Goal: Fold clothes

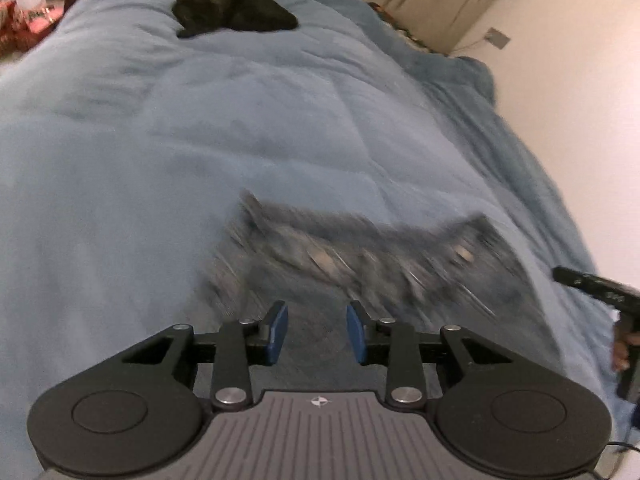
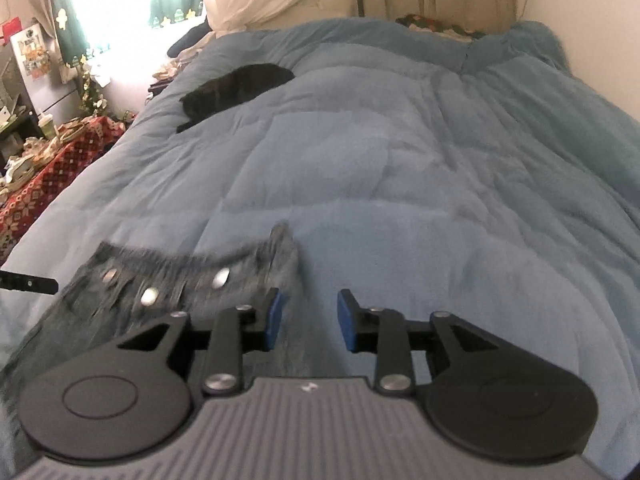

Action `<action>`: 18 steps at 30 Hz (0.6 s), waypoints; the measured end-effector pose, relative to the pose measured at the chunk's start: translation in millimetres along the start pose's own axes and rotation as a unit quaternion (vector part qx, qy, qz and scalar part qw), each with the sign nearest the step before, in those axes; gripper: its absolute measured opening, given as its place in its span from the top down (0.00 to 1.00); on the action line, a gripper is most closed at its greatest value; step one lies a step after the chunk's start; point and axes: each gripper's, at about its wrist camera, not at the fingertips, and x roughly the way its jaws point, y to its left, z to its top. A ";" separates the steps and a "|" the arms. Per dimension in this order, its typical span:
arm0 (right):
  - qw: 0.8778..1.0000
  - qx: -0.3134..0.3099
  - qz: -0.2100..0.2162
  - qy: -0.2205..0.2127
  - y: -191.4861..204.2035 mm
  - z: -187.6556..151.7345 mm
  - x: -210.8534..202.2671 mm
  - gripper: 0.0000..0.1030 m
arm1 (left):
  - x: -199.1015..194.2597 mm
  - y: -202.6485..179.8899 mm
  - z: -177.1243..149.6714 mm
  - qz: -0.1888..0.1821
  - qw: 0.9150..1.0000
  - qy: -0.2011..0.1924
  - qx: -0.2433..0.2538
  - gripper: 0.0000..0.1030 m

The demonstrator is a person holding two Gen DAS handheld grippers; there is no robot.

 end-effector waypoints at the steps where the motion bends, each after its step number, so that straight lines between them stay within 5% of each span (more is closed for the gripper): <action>1: 1.000 0.005 0.002 0.004 0.3 -9.5 -8.8 0.68 | -3.6 -4.4 -11.6 -0.009 1.000 0.001 -0.005 0.71; 10: 1.000 0.027 -0.011 0.012 11.9 -94.6 -59.3 0.68 | -21.7 -47.2 -96.9 -0.038 0.998 0.016 0.056 0.82; 18: 0.998 0.021 -0.016 -0.061 17.7 -125.9 -98.1 0.67 | -42.8 -72.3 -129.8 -0.067 0.990 -0.020 0.122 0.90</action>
